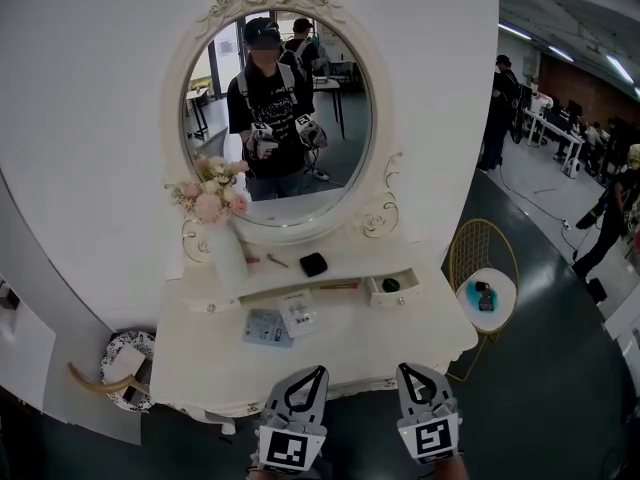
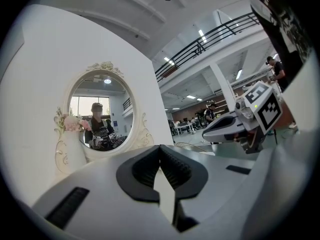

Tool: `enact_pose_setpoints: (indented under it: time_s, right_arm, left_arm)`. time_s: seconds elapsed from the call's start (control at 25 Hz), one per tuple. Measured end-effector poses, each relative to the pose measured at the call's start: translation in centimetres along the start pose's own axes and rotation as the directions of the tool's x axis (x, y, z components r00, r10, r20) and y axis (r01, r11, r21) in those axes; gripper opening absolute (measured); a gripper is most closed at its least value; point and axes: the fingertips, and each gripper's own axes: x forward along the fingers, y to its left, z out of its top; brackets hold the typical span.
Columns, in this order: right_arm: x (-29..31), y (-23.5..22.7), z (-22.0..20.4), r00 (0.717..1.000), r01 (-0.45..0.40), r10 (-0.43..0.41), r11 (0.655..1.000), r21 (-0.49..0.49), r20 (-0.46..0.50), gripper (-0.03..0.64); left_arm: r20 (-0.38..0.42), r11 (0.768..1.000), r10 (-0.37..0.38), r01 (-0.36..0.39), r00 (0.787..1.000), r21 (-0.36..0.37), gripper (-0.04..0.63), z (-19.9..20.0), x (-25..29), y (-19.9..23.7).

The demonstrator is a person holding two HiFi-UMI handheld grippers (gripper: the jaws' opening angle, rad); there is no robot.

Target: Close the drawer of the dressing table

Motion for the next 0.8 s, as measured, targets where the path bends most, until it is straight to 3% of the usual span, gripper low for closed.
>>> enact_pose_setpoints:
  time_s: [0.16, 0.8]
  right_arm:
    - [1.8, -0.5, 0.2, 1.000, 0.018, -0.018, 1.000, 0.005, -0.021, 0.011]
    - [7.2, -0.9, 1.4, 0.993, 0.099, -0.097, 0.995, 0.024, -0.070, 0.011]
  left_arm:
    - [-0.005, 0.999, -0.027, 0.027, 1.000, 0.029, 0.017, -0.5, 1.5, 1.2]
    - [0.019, 0.992, -0.125, 0.125, 0.992, 0.031, 0.017, -1.2, 6.1, 6.3]
